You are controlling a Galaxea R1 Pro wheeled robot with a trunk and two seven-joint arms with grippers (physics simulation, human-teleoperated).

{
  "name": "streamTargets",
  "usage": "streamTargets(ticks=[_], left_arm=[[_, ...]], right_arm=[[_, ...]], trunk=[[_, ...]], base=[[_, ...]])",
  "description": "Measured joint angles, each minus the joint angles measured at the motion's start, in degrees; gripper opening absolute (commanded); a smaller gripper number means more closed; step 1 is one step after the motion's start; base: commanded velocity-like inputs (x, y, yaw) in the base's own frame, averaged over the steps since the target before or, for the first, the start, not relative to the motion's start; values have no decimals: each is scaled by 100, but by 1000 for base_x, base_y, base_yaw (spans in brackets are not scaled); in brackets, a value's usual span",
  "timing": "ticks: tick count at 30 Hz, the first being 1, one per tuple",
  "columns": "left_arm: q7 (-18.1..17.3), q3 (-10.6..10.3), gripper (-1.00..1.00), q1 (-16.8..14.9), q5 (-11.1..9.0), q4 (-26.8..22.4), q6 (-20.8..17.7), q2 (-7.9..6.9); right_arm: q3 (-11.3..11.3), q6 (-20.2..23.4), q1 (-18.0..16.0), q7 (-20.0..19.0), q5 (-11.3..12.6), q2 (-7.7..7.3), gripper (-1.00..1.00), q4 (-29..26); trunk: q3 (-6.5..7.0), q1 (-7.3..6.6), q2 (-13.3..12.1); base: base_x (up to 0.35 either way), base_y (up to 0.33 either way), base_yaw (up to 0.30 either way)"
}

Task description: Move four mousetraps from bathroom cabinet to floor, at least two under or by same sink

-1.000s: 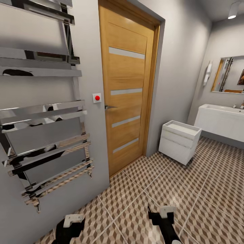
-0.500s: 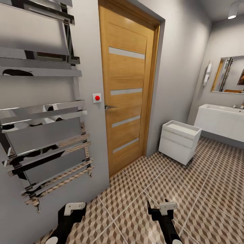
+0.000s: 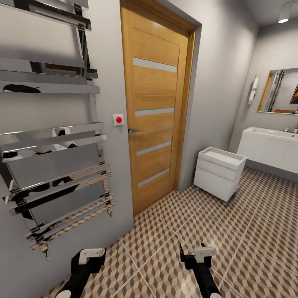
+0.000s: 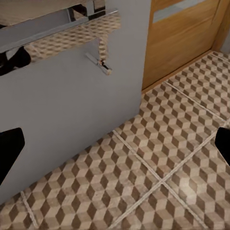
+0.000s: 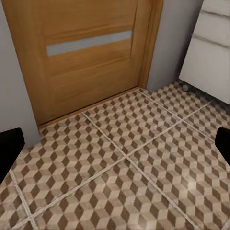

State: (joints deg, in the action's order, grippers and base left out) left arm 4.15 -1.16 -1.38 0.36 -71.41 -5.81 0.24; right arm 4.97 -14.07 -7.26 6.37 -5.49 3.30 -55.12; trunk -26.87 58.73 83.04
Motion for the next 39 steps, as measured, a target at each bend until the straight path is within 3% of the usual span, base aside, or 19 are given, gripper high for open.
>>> streamTargets(ticks=[8, 17, 20, 29, 39], left_arm=[[23, 43, 100, 0, -1, -18, -34, -192], [26, 26, 100, -1, -25, 124, -57, -238], [23, 16, 100, -1, -27, 302, -42, -214], [9, -1, 100, -1, -5, 583, 12, 42], [3, -2, 100, -2, 1, 640, 23, 79]], right_arm=[[-3, -323, 0, 25, 12, 8, 100, 0], [0, -423, 0, 32, 13, 11, 100, 17], [2, -423, 0, 32, 11, 12, 100, 35], [-3, -416, 0, 4, 13, 9, 100, 83], [7, -431, 0, 4, 13, 20, 100, 117]], trunk=[[0, 0, 0], [0, 0, 0], [0, 0, 0], [0, 0, 0], [0, 0, 0]], base=[[0, 0, 0], [0, 0, 0], [0, 0, 0], [0, 0, 0], [0, 0, 0]])
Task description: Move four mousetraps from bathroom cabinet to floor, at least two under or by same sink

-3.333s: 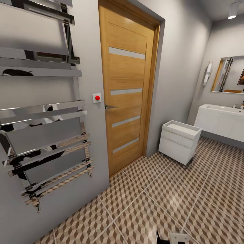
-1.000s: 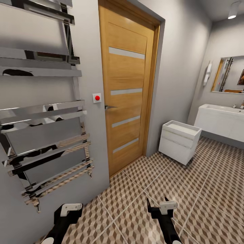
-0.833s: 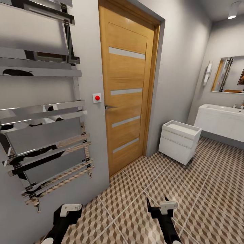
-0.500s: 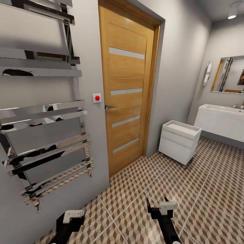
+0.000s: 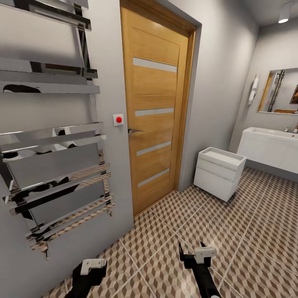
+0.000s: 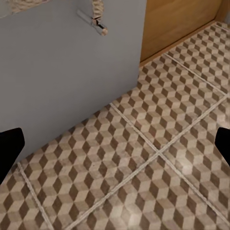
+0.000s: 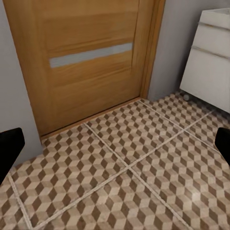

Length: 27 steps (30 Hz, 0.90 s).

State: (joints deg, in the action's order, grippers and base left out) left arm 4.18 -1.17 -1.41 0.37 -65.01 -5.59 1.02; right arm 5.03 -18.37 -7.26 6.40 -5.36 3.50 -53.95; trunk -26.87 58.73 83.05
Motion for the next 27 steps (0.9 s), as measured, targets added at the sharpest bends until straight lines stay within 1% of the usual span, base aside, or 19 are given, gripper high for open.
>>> streamTargets(ticks=[8, 19, 24, 27], left_arm=[[-4, 7, 100, 0, -3, -141, -4, -23], [-10, 19, 100, 2, -1, -178, 0, -50], [-7, 23, 100, 2, -9, -169, 1, -189], [-11, 22, 100, 1, -15, -153, 1, -235]], right_arm=[[30, -18, 0, 21, -9, -2, 100, -8], [26, -22, 0, 27, -12, -19, 100, 2], [25, -22, 0, 28, -13, -23, 100, 4], [24, -22, 0, 28, -13, -24, 100, 5]], trunk=[[0, 0, 0], [0, 0, 0], [0, 0, 0], [0, 0, 0]], base=[[0, 0, 0], [0, 0, 0], [0, 0, 0], [0, 0, 0]])
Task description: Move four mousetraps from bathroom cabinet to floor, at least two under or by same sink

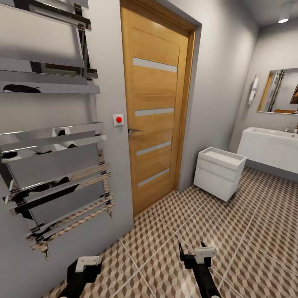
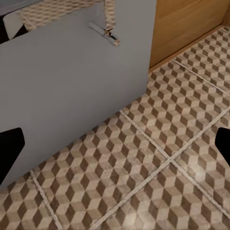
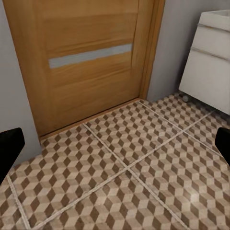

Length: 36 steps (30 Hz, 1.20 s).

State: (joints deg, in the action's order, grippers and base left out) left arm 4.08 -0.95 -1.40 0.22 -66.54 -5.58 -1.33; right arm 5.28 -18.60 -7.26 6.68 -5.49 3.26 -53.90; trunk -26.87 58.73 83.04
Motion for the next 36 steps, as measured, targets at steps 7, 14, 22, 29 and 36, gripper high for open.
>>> streamTargets(ticks=[7, 14, 22, 29, 36], left_arm=[[-5, -12, 100, 1, -6, 63, 0, -34], [-14, -24, 100, 1, -14, 79, 0, -30], [-16, -24, 100, 1, -14, 59, 0, -30], [-16, -31, 100, 1, -17, 54, 0, -30], [-17, -32, 100, 1, -20, 56, 0, -30]], right_arm=[[0, 6, 0, -3, 0, -1, 100, 0], [0, 1, 0, -5, 0, -8, 100, 28], [0, 0, 0, 0, -8, -18, 100, 42], [-4, 0, 0, 0, -8, -26, 100, 49], [-10, 0, 0, 0, -8, -27, 100, 46]], trunk=[[0, 0, 0], [0, 0, 0], [0, 0, 0], [0, 0, 0], [0, 0, 0]], base=[[0, 0, 0], [0, 0, 0], [0, 0, 0], [0, 0, 0], [0, 0, 0]])
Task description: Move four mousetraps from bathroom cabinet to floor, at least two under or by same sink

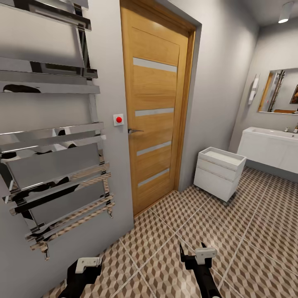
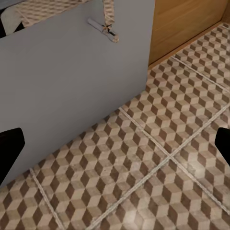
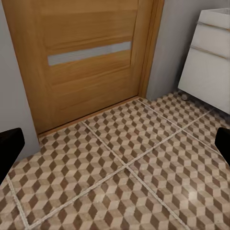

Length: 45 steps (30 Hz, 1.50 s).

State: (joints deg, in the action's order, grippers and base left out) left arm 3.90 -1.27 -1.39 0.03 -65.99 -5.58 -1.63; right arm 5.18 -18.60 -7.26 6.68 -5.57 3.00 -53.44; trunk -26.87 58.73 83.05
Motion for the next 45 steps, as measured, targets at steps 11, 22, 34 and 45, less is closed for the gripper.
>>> streamTargets(ticks=[11, 22, 34, 45], left_arm=[[1, 0, 100, 1, -11, 18, 0, 14], [4, 2, 100, 0, -11, -10, 0, 40], [42, 16, 100, -6, -17, -283, -98, 482], [19, 8, 100, -3, 17, -317, -66, 367]], right_arm=[[-1, -7, -1, 306, 6, 32, 100, 0], [245, -204, 0, 686, 3, 228, 100, -160], [1009, -956, 0, 694, -12, 587, 100, -412], [1482, -961, 1, 954, -129, 597, 100, -557]], trunk=[[0, 0, 0], [-3, 0, 0], [-3, 0, 0], [-3, 0, 0]], base=[[0, 0, 65], [0, 0, 135], [0, 0, 4], [0, 0, 0]])
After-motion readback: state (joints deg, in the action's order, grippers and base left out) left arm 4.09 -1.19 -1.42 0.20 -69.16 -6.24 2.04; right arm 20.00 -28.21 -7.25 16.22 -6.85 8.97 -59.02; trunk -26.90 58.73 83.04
